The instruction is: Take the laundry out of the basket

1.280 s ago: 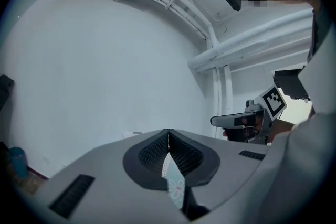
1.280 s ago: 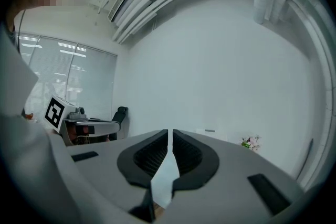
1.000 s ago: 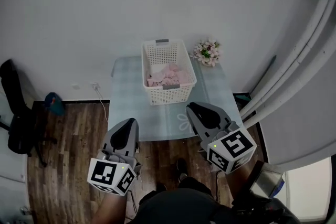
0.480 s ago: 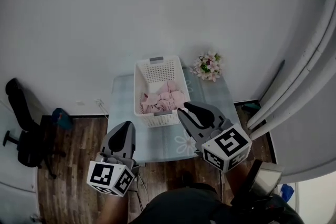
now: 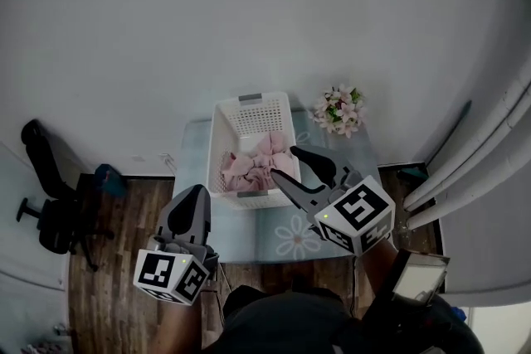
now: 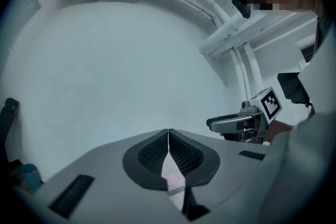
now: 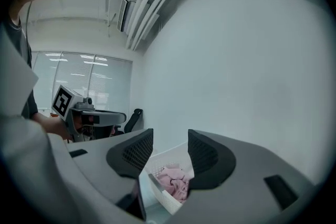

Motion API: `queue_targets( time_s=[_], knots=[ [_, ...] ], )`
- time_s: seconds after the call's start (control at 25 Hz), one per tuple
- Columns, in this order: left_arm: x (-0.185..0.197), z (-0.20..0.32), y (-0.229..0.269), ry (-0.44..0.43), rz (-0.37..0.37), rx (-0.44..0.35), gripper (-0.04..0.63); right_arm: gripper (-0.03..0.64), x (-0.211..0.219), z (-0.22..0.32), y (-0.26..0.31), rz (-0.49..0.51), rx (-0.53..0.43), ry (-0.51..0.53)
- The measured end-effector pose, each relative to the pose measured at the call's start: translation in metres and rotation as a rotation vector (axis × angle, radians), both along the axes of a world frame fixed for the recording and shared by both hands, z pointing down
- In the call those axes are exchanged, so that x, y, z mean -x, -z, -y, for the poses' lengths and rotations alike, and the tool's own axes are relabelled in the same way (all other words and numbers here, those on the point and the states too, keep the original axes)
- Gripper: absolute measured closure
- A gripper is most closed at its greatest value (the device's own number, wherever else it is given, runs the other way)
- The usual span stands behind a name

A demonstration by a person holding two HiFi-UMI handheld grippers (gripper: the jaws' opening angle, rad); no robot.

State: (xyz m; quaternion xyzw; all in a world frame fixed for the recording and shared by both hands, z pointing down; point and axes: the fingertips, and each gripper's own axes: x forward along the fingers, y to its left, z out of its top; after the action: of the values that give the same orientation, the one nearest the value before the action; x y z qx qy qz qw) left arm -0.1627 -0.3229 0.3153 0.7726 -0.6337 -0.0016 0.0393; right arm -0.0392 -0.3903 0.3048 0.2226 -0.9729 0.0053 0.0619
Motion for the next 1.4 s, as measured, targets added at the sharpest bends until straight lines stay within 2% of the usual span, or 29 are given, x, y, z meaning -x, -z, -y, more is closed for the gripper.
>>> queue_targets(
  time_s=[0.28, 0.56, 0.68, 0.96, 1.16, 1.4],
  knots=[
    [0.024, 0.014, -0.003, 0.061, 0.009, 0.024, 0.584, 0.356, 0.026, 0.033, -0.016, -0.059, 0.022, 0.065],
    [0.059, 0.042, -0.016, 0.052, -0.007, 0.025, 0.584, 0.308, 0.066, 0.063, -0.035, -0.150, 0.036, 0.119],
    [0.074, 0.056, -0.017, 0.048, 0.012, 0.028, 0.584, 0.276, 0.084, 0.077, -0.042, -0.199, 0.030, 0.146],
    [0.104, 0.082, -0.033, 0.045, 0.001, 0.057, 0.574, 0.215, 0.118, 0.097, -0.081, -0.377, 0.041, 0.242],
    [0.116, 0.098, -0.056, 0.003, -0.018, 0.113, 0.509, 0.169, 0.137, 0.102, -0.127, -0.532, 0.073, 0.334],
    [0.134, 0.112, -0.087, 0.001, -0.040, 0.180, 0.453, 0.155, 0.148, 0.104, -0.200, -0.754, 0.104, 0.458]
  ],
)
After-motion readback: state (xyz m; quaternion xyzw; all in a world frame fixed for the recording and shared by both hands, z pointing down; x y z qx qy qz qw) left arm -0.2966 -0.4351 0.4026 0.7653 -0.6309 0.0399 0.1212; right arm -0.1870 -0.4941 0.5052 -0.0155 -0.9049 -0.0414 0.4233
